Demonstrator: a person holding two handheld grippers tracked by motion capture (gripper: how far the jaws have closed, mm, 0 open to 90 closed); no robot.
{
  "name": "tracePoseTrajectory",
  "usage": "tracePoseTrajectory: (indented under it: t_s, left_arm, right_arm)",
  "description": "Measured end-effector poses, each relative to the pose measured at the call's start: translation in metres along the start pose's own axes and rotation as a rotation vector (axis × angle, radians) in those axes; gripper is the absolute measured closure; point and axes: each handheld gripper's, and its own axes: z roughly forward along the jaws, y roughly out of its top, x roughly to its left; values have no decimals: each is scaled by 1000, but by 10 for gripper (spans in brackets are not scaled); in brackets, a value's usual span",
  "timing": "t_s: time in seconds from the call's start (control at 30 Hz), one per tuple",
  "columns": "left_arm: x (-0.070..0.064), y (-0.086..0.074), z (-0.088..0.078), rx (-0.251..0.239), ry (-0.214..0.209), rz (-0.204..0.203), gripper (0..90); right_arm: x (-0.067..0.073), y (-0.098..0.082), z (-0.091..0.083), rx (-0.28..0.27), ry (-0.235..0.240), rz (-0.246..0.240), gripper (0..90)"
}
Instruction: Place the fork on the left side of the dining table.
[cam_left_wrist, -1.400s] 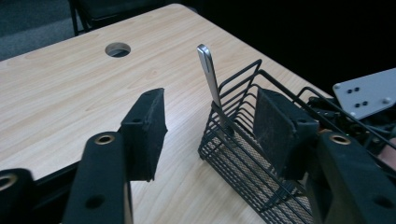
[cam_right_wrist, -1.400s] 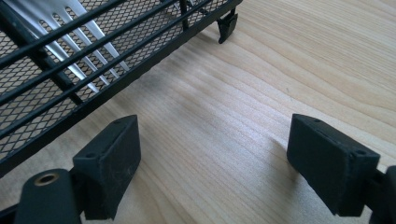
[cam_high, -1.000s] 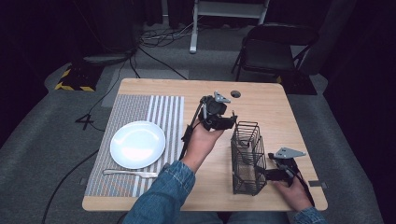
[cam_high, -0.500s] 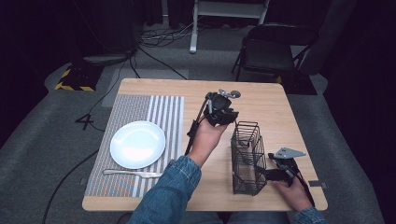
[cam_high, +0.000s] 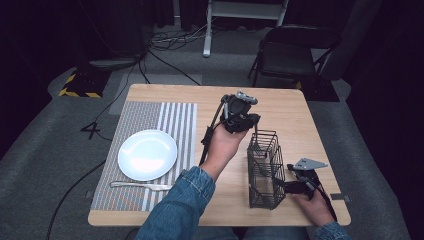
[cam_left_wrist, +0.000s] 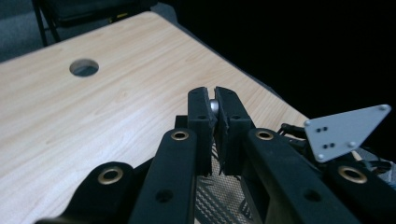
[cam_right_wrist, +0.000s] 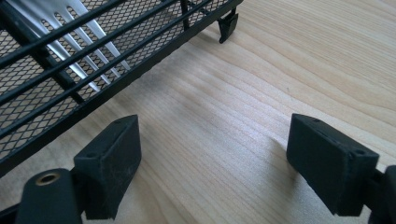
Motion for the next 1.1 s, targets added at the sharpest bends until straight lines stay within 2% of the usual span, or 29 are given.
tracePoseTrajectory:
  t_s: [0.17, 0.33, 0.37, 0.53, 0.57, 0.63, 0.73, 0.93, 1.1]
  left_arm:
    - [-6, 9, -15, -13, -18, 19, 859]
    - [-12, 19, -35, -13, -11, 54, 859]
    - [-12, 19, -35, -13, -11, 54, 859]
    - [-13, 27, -59, -48, -3, 67, 859]
    - [-13, 27, -59, -48, -3, 67, 859]
    - [-12, 30, -65, -54, 8, 66, 859]
    - [-9, 37, -73, -53, 48, 72, 859]
    - [-5, 40, -86, -74, 74, 72, 859]
    - [9, 37, -100, -93, 110, 52, 859]
  right_arm:
    - [0, 0, 0, -1, -1, -1, 179]
    - [0, 0, 0, -1, 0, -3, 179]
    - [0, 0, 0, -1, 0, -3, 179]
    - [0, 0, 0, -1, 0, -3, 179]
    - [0, 0, 0, -1, 0, -3, 179]
    - [0, 0, 0, -1, 0, -3, 179]
    - [0, 0, 0, -2, 0, -3, 179]
    - [0, 0, 0, -2, 0, -3, 179]
    - [0, 0, 0, -1, 0, -2, 179]
